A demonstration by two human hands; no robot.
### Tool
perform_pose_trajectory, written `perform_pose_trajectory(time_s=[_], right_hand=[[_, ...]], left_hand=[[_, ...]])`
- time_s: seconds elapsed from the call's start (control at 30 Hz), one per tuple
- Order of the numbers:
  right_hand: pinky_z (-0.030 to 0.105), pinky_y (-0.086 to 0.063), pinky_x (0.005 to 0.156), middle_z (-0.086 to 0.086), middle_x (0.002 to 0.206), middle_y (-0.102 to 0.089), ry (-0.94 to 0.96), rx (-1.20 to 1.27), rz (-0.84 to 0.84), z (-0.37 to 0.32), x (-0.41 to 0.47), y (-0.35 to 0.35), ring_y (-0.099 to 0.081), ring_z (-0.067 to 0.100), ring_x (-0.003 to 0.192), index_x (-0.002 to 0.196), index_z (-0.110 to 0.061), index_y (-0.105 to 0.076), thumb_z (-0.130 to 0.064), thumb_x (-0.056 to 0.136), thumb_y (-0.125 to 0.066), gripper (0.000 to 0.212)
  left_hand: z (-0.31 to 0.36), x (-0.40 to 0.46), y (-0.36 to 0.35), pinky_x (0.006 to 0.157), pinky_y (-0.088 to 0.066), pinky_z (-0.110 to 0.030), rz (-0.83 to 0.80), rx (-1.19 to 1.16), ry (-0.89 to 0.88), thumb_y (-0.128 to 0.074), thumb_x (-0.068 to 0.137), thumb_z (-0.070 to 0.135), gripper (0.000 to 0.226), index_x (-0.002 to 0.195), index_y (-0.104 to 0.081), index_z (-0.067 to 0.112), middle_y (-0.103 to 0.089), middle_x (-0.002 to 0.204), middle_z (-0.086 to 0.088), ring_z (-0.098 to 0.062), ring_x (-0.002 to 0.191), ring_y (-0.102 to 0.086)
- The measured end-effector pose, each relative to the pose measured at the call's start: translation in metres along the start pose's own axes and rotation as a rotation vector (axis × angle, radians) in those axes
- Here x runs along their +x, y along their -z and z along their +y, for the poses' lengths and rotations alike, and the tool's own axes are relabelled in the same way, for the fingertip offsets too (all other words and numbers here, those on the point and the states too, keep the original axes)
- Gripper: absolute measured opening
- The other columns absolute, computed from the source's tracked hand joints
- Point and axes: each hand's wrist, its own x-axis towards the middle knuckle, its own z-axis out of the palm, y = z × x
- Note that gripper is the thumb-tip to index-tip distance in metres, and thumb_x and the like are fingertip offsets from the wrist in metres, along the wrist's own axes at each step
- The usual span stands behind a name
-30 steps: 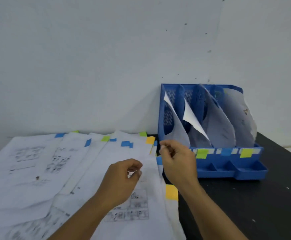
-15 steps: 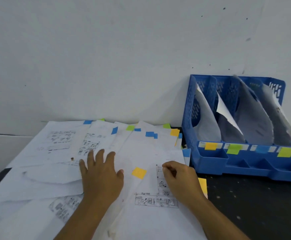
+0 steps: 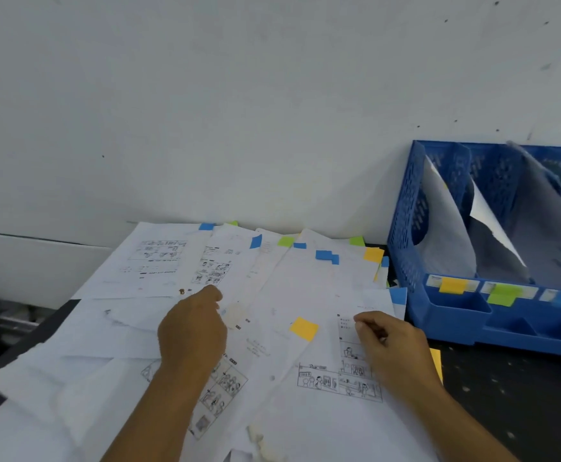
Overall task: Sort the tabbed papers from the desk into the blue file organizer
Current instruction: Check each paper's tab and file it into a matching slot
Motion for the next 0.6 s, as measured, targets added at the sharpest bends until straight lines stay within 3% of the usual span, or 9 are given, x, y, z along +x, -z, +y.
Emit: perform_pose_trajectory(time_s=[0.07,0.17,0.33,0.43,0.6], right_hand=[[0.012,-0.05,0.069,-0.025,0.088,-0.063,0.018,0.006,0.024,-0.002,0.0,0.002,-0.061,-0.003,0.084,0.106,-0.028,-0.073,-0.023,0.096,-0.062,0.016],[0.007,-0.046,0.064,-0.019,0.089,-0.066,0.005,0.038,0.028,-0.007,0.002,0.004,-0.062,0.0,0.084,0.105,-0.028,-0.072,-0.026,0.097,-0.061,0.013],[0.031,-0.061,0.068,0.007,0.092,-0.076,-0.381,0.579,-0.218,-0.028,0.003,0.005,-0.074,0.023,0.082,0.1,-0.017,-0.07,-0.046,0.093,-0.063,0.031],[0.041,-0.062,0.078,0.012,0.096,-0.076,-0.48,0.689,-0.303,-0.03,0.008,0.007,-0.075,0.027,0.086,0.102,-0.015,-0.071,-0.055,0.089,-0.062,0.043],[0.04,-0.061,0.083,0.001,0.095,-0.078,-0.348,0.625,-0.135,-0.022,0.012,0.017,-0.075,0.019,0.087,0.11,-0.017,-0.07,-0.016,0.095,-0.066,0.016]], left_hand=[[0.011,-0.005,-0.005,0.078,-0.049,-0.027,0.04,-0.203,-0.079,-0.056,0.09,0.006,0.032,0.111,-0.064,0.027,-0.07,0.102,0.014,-0.01,0.089,-0.063],[0.034,-0.019,-0.014,0.077,-0.054,-0.026,-0.027,-0.53,-0.171,-0.061,0.085,0.001,0.03,0.098,-0.067,0.027,-0.069,0.09,0.021,0.001,0.08,-0.065],[0.068,-0.055,-0.021,0.07,-0.049,-0.011,-0.233,-0.784,-0.252,-0.067,0.085,0.004,0.025,0.092,-0.07,0.028,-0.072,0.085,0.02,0.001,0.082,-0.066],[0.079,-0.071,-0.02,0.072,-0.052,-0.016,-0.417,-0.854,-0.3,-0.067,0.085,0.003,0.029,0.094,-0.07,0.03,-0.073,0.088,0.018,-0.003,0.083,-0.068],[0.086,-0.084,-0.019,0.084,-0.053,-0.021,-0.667,-0.869,-0.363,-0.081,0.076,0.02,0.029,0.101,-0.07,0.032,-0.073,0.093,0.016,-0.003,0.091,-0.068]])
